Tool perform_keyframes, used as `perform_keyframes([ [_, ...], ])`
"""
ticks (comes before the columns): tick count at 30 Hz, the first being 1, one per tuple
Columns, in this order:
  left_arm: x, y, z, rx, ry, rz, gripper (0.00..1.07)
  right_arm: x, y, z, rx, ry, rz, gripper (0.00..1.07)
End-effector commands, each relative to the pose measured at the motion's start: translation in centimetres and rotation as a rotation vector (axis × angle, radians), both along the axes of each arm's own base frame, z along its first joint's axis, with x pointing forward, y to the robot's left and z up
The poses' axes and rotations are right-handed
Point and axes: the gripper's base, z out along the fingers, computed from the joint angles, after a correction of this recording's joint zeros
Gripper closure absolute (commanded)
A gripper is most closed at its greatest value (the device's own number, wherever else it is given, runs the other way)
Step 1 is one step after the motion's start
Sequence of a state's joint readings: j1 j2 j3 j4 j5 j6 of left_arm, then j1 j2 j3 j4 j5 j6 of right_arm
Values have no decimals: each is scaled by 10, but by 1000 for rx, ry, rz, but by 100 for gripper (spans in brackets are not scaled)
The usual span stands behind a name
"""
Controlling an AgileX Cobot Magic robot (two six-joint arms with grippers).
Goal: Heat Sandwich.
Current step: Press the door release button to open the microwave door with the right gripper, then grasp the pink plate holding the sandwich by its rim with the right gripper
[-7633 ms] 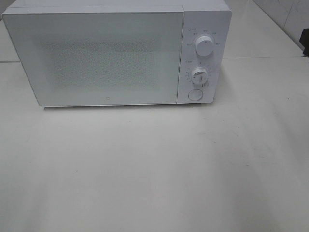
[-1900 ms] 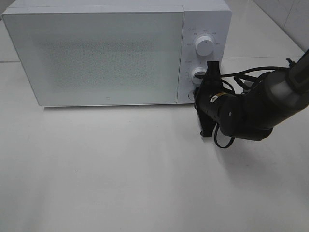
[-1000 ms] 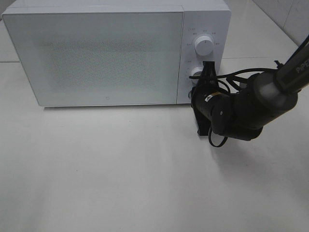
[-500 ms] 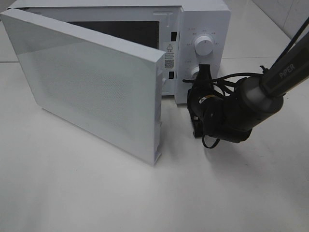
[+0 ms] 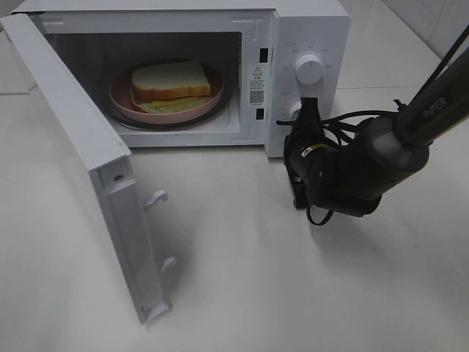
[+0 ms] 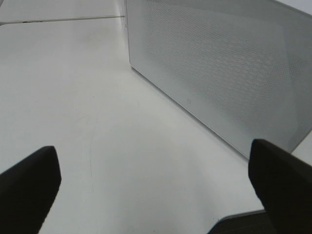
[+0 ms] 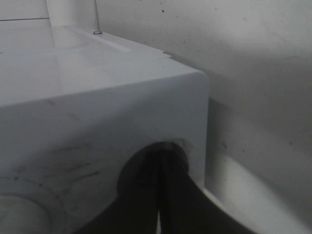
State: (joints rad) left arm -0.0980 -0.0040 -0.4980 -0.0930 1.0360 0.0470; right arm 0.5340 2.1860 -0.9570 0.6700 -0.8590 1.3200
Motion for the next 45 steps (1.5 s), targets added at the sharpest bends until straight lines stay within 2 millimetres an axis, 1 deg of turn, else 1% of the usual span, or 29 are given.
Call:
perform_keyframes([
  [1, -3, 0, -1, -9, -25, 4, 3, 35, 1, 52, -8, -371, 7, 106],
  [10, -3, 0, -1, -9, -25, 4, 3, 35, 2, 50, -11, -350, 9, 107],
  [16, -3, 0, -1, -9, -25, 4, 3, 34, 2, 45, -6, -301, 17, 106],
  [20, -3, 0, -1, -9, -25, 4, 3, 29, 1, 47, -7, -280, 23, 106],
  [21, -3, 0, -1, -9, -25, 4, 3, 23, -2, 47, -8, -244, 32, 106],
  [25, -3, 0, -1, -9, -25, 4, 3, 14, -4, 45, -16, -190, 54, 106],
  [26, -3, 0, -1, -9, -25, 4, 3, 4, -3, 39, -20, -143, 77, 106],
  [27, -3, 0, -1, -9, -25, 4, 3, -1, -3, 38, -12, -125, 78, 106],
  [28, -3, 0, -1, -9, -25, 4, 3, -1, -3, 38, -12, -125, 78, 106],
  [31, -3, 0, -1, -9, -25, 4, 3, -24, -6, 29, 5, -58, 85, 106],
  [32, -3, 0, -1, -9, -25, 4, 3, -24, -6, 29, 5, -58, 85, 106],
  [33, -3, 0, -1, -9, -25, 4, 3, -28, -7, 29, 7, -51, 89, 106],
  [35, -3, 0, -1, -9, -25, 4, 3, -41, -10, 27, 0, -12, 116, 105],
  [37, -3, 0, -1, -9, -25, 4, 3, -49, -13, 26, -17, 4, 138, 105],
  [38, -3, 0, -1, -9, -25, 4, 3, -49, -13, 26, -17, 4, 138, 105],
  [41, -3, 0, -1, -9, -25, 4, 3, -64, -21, 32, -30, 15, 157, 105],
  [43, -3, 0, -1, -9, -25, 4, 3, -67, -22, 33, -33, 15, 162, 105],
  [45, -3, 0, -1, -9, -25, 4, 3, -78, -28, 38, -40, 18, 176, 104],
])
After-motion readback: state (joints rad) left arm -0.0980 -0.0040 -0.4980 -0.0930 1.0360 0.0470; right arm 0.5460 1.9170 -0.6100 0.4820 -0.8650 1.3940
